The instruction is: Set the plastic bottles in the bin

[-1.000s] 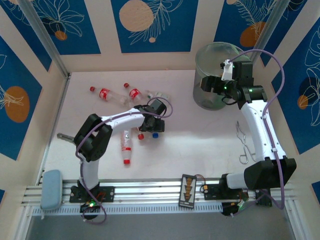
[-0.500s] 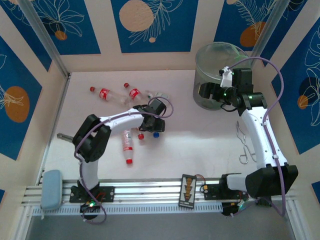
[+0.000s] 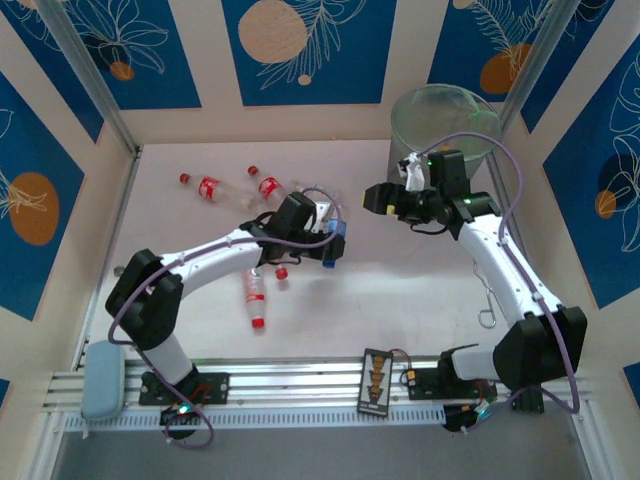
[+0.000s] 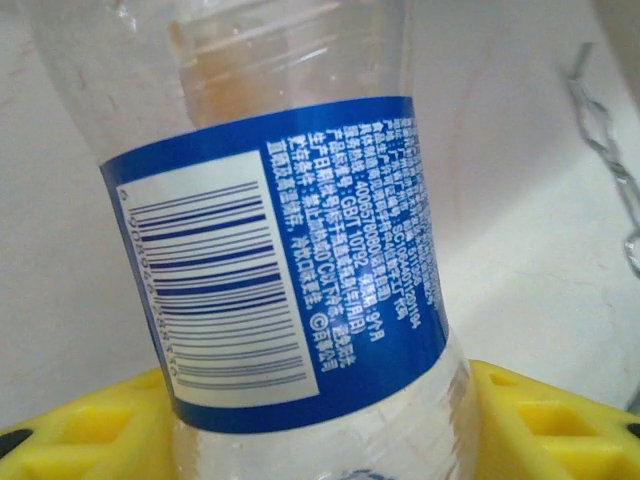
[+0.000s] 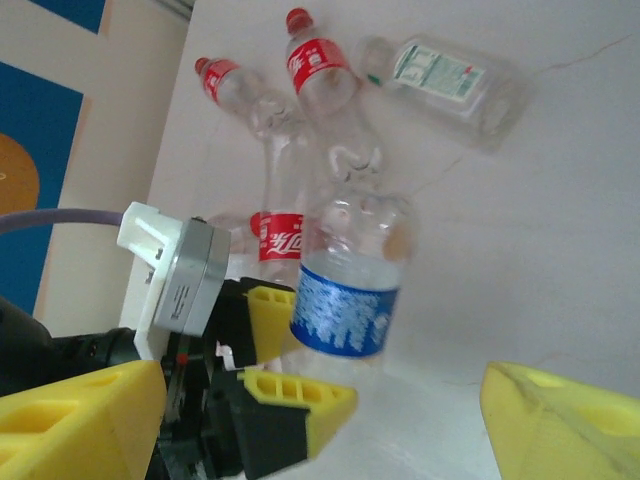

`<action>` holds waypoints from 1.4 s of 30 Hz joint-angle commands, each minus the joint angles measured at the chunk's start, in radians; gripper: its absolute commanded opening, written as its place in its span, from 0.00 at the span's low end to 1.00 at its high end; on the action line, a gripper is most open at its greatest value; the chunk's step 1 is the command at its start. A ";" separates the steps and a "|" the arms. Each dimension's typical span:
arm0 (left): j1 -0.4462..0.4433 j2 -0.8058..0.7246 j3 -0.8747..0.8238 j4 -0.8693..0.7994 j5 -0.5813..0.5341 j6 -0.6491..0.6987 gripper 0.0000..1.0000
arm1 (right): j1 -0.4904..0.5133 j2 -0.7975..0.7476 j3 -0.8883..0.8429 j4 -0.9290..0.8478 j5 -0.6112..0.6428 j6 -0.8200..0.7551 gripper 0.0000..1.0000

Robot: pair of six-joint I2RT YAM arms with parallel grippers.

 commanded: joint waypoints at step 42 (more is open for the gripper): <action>0.034 -0.239 -0.167 0.260 0.155 0.036 1.00 | 0.039 0.152 0.241 -0.012 0.129 -0.086 0.58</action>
